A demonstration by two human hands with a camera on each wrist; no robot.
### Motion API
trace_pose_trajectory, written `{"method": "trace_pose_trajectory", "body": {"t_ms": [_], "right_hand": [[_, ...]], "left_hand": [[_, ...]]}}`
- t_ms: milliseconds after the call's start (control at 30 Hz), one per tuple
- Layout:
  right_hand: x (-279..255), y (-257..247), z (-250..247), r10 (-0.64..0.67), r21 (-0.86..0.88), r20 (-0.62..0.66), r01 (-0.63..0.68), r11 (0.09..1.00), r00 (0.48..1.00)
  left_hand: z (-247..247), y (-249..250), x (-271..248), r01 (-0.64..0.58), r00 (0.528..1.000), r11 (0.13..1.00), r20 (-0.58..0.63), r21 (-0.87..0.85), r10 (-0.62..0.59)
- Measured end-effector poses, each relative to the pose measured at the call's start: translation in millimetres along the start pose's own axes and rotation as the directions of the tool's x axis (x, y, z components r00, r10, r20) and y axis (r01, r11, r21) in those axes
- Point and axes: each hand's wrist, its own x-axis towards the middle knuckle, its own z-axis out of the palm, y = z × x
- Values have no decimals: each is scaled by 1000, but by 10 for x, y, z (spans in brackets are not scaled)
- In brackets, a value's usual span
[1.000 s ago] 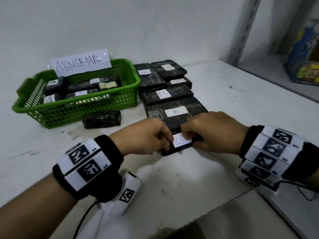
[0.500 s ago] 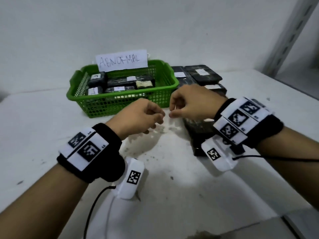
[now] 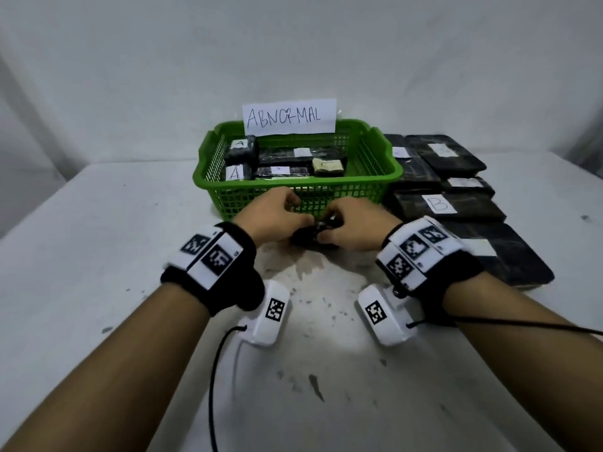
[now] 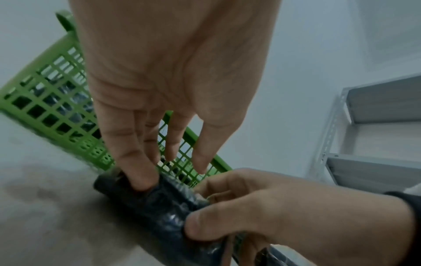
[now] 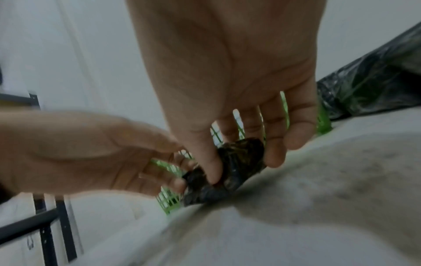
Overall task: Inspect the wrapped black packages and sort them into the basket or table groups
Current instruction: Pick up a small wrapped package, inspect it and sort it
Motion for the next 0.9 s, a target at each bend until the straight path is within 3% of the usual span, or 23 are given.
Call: {"method": "trace_pose_trajectory", "body": {"t_ms": [67, 133, 200, 233, 333, 400, 467, 533, 633, 800, 900], "right_hand": [[-39, -18, -46, 9, 308, -30, 1, 951, 1000], [-84, -72, -98, 55, 597, 16, -54, 800, 998], [-93, -149, -133, 80, 761, 88, -119, 637, 993], [-83, -183, -145, 75, 800, 104, -129, 587, 992], [-5, -394, -185, 19, 812, 90, -84, 577, 996], [47, -569, -239, -20, 799, 34, -15, 601, 999], [99, -698, -282, -72, 824, -74, 101, 557, 995], [148, -745, -294, -100, 844, -201, 224, 487, 974], [161, -671, -258, -104, 862, -265, 284, 419, 958], [172, -506, -318, -124, 808, -369, 384, 447, 921], [132, -470, -412, -118, 812, -379, 391, 432, 918]], "left_hand": [[-122, -45, -148, -162, 986, 987, -34, 14, 162], [-277, -136, -296, -322, 939, 943, -97, 84, 330], [-425, -232, -373, -342, 918, 933, -175, 111, 357], [-477, -261, -389, -310, 926, 950, -216, 29, 309], [-592, -337, -360, -281, 928, 891, -338, -357, 157], [-657, -344, -319, -314, 907, 824, -405, -471, 114], [-699, -308, -266, -340, 900, 765, -426, -547, 96], [-717, -232, -217, -357, 900, 717, -426, -599, 93], [-680, -127, -165, -328, 924, 694, -370, -641, 96], [-560, 23, -125, -261, 965, 686, -186, -679, 184], [-553, 76, -149, -297, 955, 677, -206, -673, 213]]}}
